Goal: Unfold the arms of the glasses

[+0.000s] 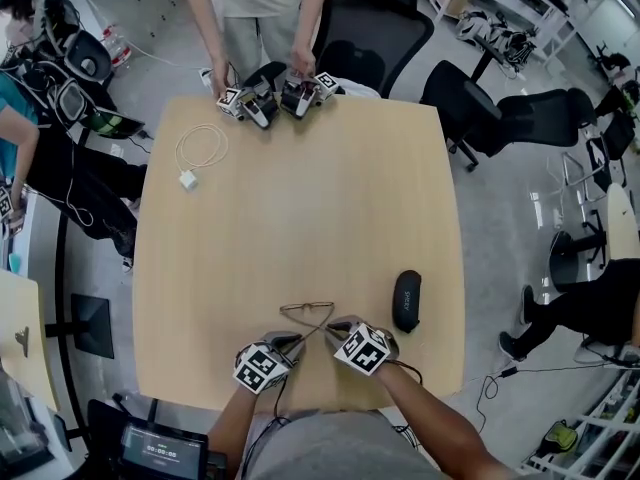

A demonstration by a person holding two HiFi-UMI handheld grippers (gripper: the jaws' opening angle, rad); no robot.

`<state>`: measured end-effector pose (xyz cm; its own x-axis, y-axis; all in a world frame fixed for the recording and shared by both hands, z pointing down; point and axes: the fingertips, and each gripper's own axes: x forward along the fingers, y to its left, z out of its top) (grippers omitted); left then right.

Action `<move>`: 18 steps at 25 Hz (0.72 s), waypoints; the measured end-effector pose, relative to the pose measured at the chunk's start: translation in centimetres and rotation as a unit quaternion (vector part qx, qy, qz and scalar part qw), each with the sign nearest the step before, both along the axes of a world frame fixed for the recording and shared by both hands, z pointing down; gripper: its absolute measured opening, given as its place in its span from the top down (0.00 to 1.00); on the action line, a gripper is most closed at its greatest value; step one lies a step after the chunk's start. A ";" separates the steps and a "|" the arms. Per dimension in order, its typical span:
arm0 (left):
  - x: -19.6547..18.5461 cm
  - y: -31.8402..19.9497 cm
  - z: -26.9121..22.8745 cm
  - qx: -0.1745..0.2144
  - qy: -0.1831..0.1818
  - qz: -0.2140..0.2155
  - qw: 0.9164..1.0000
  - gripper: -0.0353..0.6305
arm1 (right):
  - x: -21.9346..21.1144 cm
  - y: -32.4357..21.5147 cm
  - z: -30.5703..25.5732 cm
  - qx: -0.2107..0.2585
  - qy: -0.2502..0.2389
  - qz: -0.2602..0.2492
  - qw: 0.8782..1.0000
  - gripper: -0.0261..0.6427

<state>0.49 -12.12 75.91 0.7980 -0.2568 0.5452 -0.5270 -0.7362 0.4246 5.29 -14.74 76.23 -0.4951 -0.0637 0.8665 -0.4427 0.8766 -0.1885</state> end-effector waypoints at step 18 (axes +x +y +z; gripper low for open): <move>1.7 1.7 -0.8 -0.035 0.051 -0.041 0.997 0.93 | -3.1 4.0 -0.2 -0.015 -0.023 -0.029 0.999 0.91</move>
